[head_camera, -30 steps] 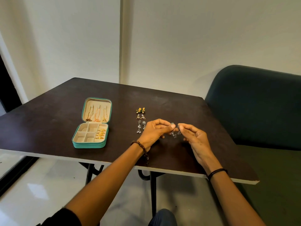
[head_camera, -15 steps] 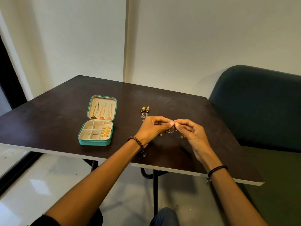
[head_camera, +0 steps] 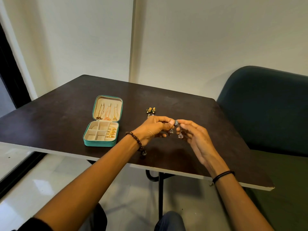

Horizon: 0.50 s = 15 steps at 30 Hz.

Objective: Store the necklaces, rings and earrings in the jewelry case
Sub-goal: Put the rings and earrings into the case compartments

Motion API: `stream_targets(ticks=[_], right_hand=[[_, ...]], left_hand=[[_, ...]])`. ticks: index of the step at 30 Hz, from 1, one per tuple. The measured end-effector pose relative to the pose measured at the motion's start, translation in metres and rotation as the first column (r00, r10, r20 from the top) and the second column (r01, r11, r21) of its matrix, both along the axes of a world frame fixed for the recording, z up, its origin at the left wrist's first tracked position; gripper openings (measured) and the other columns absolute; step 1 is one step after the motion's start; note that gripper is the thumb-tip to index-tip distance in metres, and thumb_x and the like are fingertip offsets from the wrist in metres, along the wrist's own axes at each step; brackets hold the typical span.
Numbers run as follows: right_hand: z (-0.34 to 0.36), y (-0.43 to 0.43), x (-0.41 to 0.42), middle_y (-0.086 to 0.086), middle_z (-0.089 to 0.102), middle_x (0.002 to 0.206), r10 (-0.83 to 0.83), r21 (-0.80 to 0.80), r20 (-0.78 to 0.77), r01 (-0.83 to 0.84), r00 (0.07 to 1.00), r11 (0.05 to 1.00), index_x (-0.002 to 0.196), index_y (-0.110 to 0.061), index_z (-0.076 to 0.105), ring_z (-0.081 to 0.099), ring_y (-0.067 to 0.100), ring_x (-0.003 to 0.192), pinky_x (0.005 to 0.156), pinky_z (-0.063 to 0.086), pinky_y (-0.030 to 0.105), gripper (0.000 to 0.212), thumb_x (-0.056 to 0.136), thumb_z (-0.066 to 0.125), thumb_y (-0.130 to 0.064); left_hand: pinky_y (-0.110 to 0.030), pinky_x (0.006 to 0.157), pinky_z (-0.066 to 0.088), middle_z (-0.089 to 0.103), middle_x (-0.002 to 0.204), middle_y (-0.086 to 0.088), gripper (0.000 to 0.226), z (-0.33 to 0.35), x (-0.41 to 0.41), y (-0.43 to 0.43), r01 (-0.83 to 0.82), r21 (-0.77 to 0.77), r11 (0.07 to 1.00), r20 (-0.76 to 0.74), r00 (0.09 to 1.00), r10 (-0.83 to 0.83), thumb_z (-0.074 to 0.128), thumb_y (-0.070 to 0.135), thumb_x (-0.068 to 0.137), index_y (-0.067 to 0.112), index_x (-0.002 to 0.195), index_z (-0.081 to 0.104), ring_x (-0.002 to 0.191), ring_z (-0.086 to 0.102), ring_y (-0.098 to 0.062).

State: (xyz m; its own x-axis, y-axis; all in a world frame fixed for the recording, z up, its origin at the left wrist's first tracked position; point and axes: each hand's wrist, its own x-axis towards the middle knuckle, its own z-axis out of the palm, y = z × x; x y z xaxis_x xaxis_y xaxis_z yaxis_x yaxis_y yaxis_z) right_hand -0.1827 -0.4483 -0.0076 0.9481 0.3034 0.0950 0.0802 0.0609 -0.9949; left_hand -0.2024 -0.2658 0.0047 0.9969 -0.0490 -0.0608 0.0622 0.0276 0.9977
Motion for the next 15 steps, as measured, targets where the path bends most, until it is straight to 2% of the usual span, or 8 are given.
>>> stream_targets(ticks=[7,10,15], right_hand=[[0.0053,-0.0026,-0.0033,0.007,0.076,0.108,-0.025,0.009,0.09,0.025,0.996,1.0,0.107,-0.011,0.076,0.069,0.023,0.109,0.097,0.054,0.034,0.019,0.09,0.069,-0.006],[0.0081,-0.0026,-0.005,0.009,0.076,0.105,-0.051,0.069,0.089,0.045,0.995,0.997,0.105,-0.01,0.076,0.071,0.024,0.104,0.095,0.056,0.032,0.018,0.089,0.069,-0.003],[0.0085,-0.0009,-0.0065,0.007,0.076,0.102,-0.06,0.069,0.135,0.051,0.989,0.996,0.103,-0.011,0.075,0.07,0.024,0.103,0.093,0.057,0.032,0.018,0.089,0.069,-0.001]], left_hand=[[-0.017,0.06,0.052,0.068,0.085,-0.002,0.008,0.0036,-0.0047,0.0049,0.057,-0.046,0.997,-0.072,0.996,-0.061,0.063,0.017,0.093,0.014,0.094,0.071,0.07,0.065,-0.004],[-0.016,0.059,0.052,0.068,0.084,-0.003,0.009,0.0008,-0.0064,0.006,0.065,-0.066,0.996,-0.105,0.992,-0.072,0.064,0.019,0.093,0.013,0.094,0.069,0.074,0.066,-0.007],[-0.016,0.057,0.052,0.068,0.081,-0.004,0.011,0.0002,-0.0079,0.0063,0.04,-0.071,0.997,-0.1,0.994,-0.047,0.063,0.017,0.093,0.01,0.1,0.068,0.073,0.066,-0.008]])
